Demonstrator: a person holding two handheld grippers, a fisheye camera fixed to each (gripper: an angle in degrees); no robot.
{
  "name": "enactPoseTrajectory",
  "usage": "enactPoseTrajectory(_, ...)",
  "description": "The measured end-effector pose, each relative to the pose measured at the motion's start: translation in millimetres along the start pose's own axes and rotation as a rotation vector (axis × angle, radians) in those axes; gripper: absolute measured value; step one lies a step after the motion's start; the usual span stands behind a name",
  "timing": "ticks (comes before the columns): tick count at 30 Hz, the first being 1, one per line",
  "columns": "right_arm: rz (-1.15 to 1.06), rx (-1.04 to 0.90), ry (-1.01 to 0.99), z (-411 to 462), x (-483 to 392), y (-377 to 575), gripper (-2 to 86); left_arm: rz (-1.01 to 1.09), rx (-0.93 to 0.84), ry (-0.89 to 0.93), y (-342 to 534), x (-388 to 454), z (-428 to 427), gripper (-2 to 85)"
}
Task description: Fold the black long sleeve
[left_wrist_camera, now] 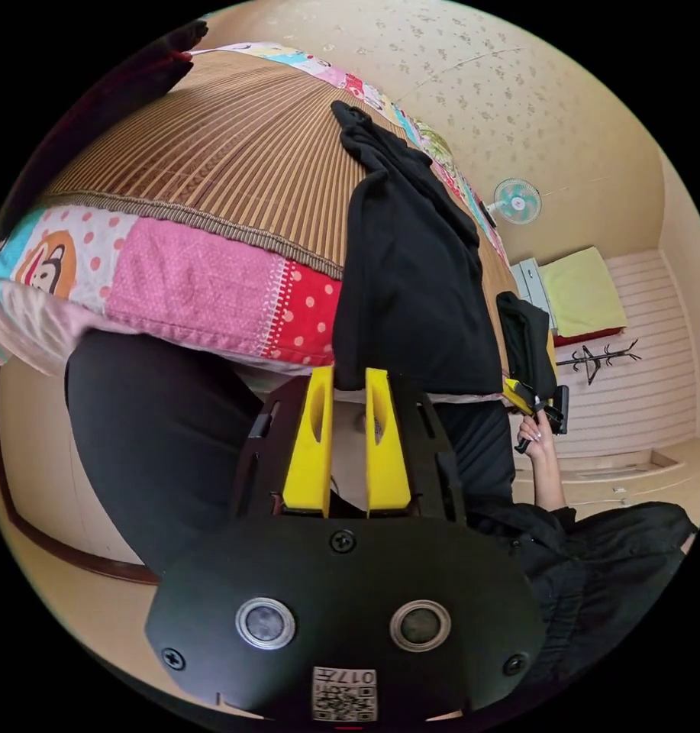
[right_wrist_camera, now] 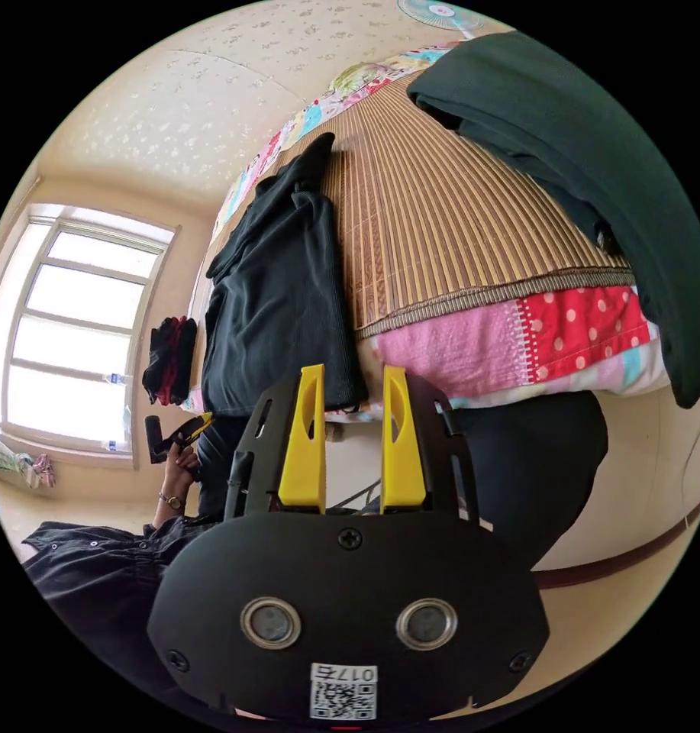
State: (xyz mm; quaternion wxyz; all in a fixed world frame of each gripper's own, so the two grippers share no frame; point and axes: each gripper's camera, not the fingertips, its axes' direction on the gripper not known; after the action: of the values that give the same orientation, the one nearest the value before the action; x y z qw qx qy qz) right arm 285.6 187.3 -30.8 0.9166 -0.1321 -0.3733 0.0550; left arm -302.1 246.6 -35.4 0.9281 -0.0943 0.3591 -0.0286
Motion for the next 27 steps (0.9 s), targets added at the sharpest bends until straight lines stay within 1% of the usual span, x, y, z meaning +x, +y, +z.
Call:
enactPoseTrajectory(1,-0.002,-0.045,-0.055,-1.6,10.6,0.5,8.1,0.054,-0.012,0.073,0.0,-3.7,-7.3,4.9)
enactPoseTrajectory(2,-0.013,-0.082,-0.124,-4.0,20.9,2.8,6.5,0.127,-0.018,0.194,0.5,-5.2,-16.3,4.7)
enactPoseTrajectory(3,-0.021,-0.094,-0.168,-5.8,25.7,4.3,5.8,0.162,-0.017,0.271,0.9,-5.9,-21.4,4.6)
enactPoseTrajectory(4,-0.039,-0.113,-0.283,-10.1,35.8,7.6,4.7,0.217,-0.015,0.411,1.5,-7.3,-32.2,4.6)
enactPoseTrajectory(5,-0.057,-0.117,-0.43,-16.3,46.0,11.5,4.1,0.262,-0.011,0.482,2.0,-6.3,-44.2,4.5)
enactPoseTrajectory(6,-0.068,-0.113,-0.507,-20.5,50.6,13.5,4.0,0.284,0.003,0.484,2.8,-4.8,-52.2,4.4)
enactPoseTrajectory(7,-0.092,-0.073,-0.648,-32.8,58.7,18.1,3.7,0.332,0.048,0.465,5.0,-0.3,-70.6,4.4)
enactPoseTrajectory(8,-0.118,-0.001,-0.748,-50.0,64.6,23.1,3.5,0.379,0.095,0.479,6.8,3.9,-89.3,4.3)
enactPoseTrajectory(9,-0.137,0.042,-0.784,-59.9,66.2,25.6,3.4,0.401,0.119,0.501,7.6,5.2,-98.4,4.3)
enactPoseTrajectory(10,-0.189,0.131,-0.833,-81.1,66.6,30.9,3.3,0.45,0.169,0.573,9.5,6.8,-115.3,4.3)
enactPoseTrajectory(11,-0.273,0.228,-0.874,-103.4,63.1,37.5,3.3,0.511,0.225,0.683,12.2,7.2,-130.7,4.3)
enactPoseTrajectory(12,-0.325,0.274,-0.902,-113.7,60.2,41.3,3.2,0.546,0.249,0.746,13.5,7.0,-137.1,4.3)
enactPoseTrajectory(13,-0.447,0.35,-0.968,-131.0,52.8,49.0,3.2,0.613,0.287,0.879,15.1,5.8,-146.9,4.3)
enactPoseTrajectory(14,-0.565,0.405,-1.045,-143.5,45.9,56.0,3.1,0.661,0.326,1.0,16.3,2.7,-153.6,4.3)
enactPoseTrajectory(16,-0.669,0.447,-1.151,-153.4,42.0,60.5,3.1,0.684,0.399,1.119,17.7,-7.3,-158.5,4.2)
enactPoseTrajectory(18,-0.655,0.472,-1.162,-154.8,46.8,58.8,3.1,0.613,0.452,1.119,16.8,-23.6,-154.1,4.3)
enactPoseTrajectory(19,-0.579,0.48,-1.098,-151.4,54.8,54.7,3.1,0.514,0.467,1.065,15.2,-36.7,-146.6,4.3)
enactPoseTrajectory(20,-0.472,0.49,-0.994,-145.9,65.1,49.8,3.0,0.383,0.469,0.971,13.8,-49.9,-136.6,4.3)
enactPoseTrajectory(21,-0.428,0.498,-0.947,-143.0,69.8,47.8,3.0,0.323,0.469,0.916,13.7,-55.2,-131.8,4.3)
enactPoseTrajectory(22,-0.37,0.513,-0.881,-136.6,76.6,43.1,3.0,0.231,0.476,0.817,13.5,-62.2,-123.8,4.2)
enactPoseTrajectory(24,-0.31,0.532,-0.882,-125.1,82.6,28.0,3.0,0.2,0.507,0.759,6.2,-63.7,-119.2,4.2)
enactPoseTrajectory(25,-0.275,0.531,-0.917,-115.9,82.6,9.2,3.0,0.21,0.529,0.74,-7.2,-60.7,-120.2,4.2)
enactPoseTrajectory(27,-0.212,0.535,-0.916,-104.3,76.1,-26.5,3.1,0.225,0.555,0.68,-39.6,-52.6,-124.4,4.2)
